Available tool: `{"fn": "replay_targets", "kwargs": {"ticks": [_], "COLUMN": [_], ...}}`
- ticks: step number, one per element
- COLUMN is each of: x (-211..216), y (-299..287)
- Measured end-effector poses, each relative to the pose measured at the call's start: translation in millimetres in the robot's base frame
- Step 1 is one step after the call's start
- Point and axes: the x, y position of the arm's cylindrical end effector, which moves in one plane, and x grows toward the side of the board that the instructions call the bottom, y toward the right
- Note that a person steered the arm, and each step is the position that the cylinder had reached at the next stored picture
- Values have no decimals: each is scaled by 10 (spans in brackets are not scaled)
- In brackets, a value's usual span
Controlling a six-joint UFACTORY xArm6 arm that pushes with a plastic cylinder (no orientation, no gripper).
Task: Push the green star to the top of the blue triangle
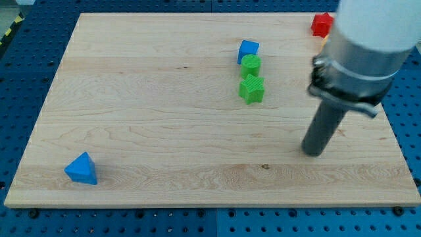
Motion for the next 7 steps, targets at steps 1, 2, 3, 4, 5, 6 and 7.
{"fn": "replay_targets", "kwargs": {"ticks": [1,2,3,4,5,6,7], "x": [-528,-966,-1117,-1119,-1119,-1119,-1119], "y": [95,20,-78,-451,-775,-1052,-1120]}}
